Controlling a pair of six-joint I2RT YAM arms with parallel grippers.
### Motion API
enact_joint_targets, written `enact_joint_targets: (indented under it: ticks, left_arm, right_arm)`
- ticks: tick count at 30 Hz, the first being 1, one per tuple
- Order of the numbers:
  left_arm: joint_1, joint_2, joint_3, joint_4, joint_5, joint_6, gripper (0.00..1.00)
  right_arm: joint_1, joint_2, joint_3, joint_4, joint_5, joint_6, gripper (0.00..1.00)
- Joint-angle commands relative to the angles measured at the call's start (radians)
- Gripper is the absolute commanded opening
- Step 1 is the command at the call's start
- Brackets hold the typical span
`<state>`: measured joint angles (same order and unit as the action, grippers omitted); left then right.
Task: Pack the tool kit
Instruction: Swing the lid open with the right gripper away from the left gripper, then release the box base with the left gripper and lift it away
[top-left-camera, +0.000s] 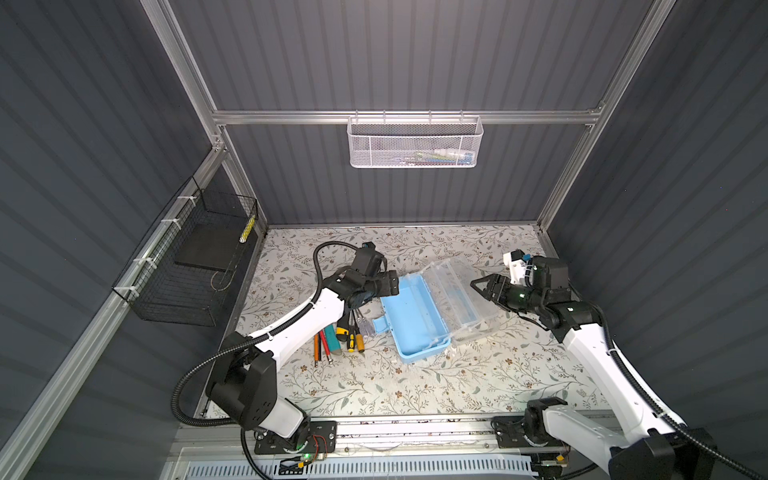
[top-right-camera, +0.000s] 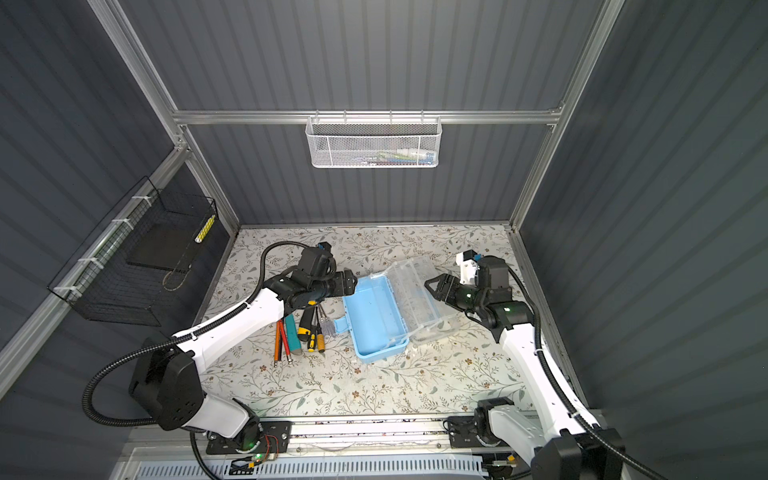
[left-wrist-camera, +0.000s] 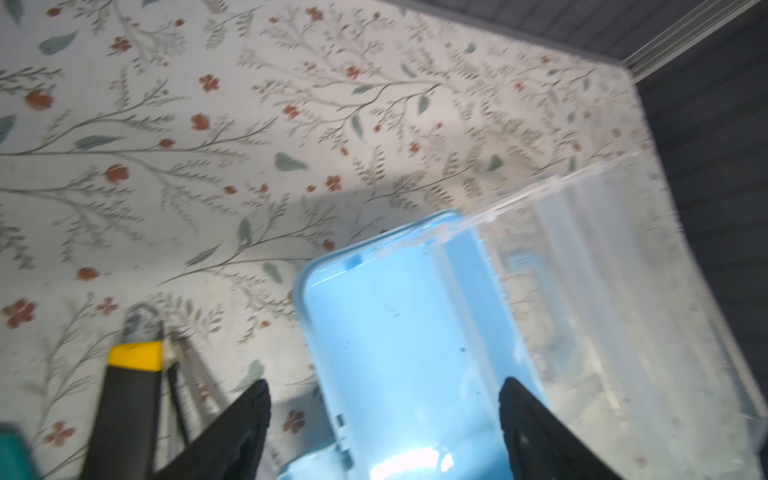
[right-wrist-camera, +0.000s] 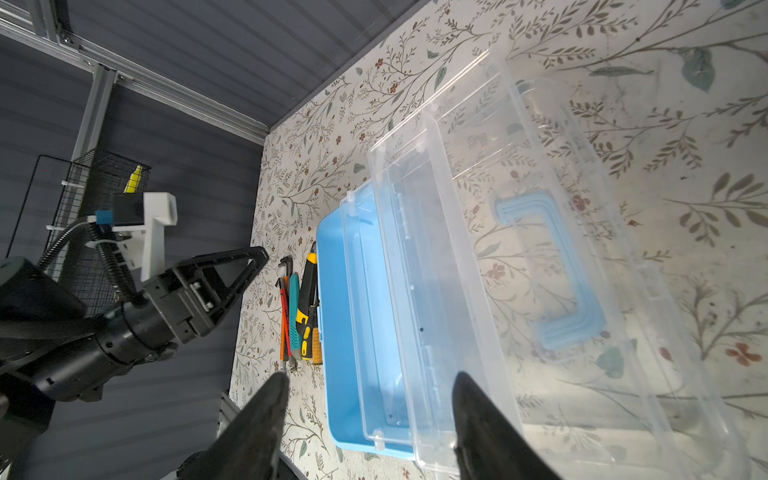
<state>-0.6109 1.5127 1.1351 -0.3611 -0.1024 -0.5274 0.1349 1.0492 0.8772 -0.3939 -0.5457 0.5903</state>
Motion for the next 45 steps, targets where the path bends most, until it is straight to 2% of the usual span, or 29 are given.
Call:
enact_joint_targets:
  ticks: [1, 5, 13, 29, 35, 40, 45]
  left_arm:
    - [0.027, -0.017, -0.061, -0.033, 0.001, 0.043, 0.84]
    - [0.037, 0.029, -0.087, 0.067, 0.128, 0.05, 0.83]
    - [0.039, 0.167, -0.033, 0.164, 0.26, 0.034, 0.84]
    - [0.039, 0.344, 0.159, 0.239, 0.352, 0.013, 0.85]
    - [0.082, 0.283, 0.125, 0.165, 0.258, 0.031, 0.9]
    - [0.096, 0.096, 0.046, 0.013, 0.031, 0.072, 0.95]
    - [0.096, -0.071, -0.046, -0.075, -0.063, 0.041, 1.0]
  right_arm:
    - [0.011, 0.013, 0.015, -0.004, 0.012, -0.016, 0.63]
    - [0.012, 0.028, 0.008, 0.031, 0.0, -0.002, 0.63]
    - [0.012, 0.047, -0.008, 0.053, -0.011, 0.003, 0.63]
    - [0.012, 0.093, 0.003, 0.073, -0.024, 0.007, 0.63]
    - [0.013, 0.089, 0.031, 0.043, -0.015, -0.009, 0.63]
    - [0.032, 0.107, 0.081, 0.017, -0.008, -0.044, 0.62]
    - [0.084, 0.119, 0.117, 0.012, 0.018, -0.055, 0.62]
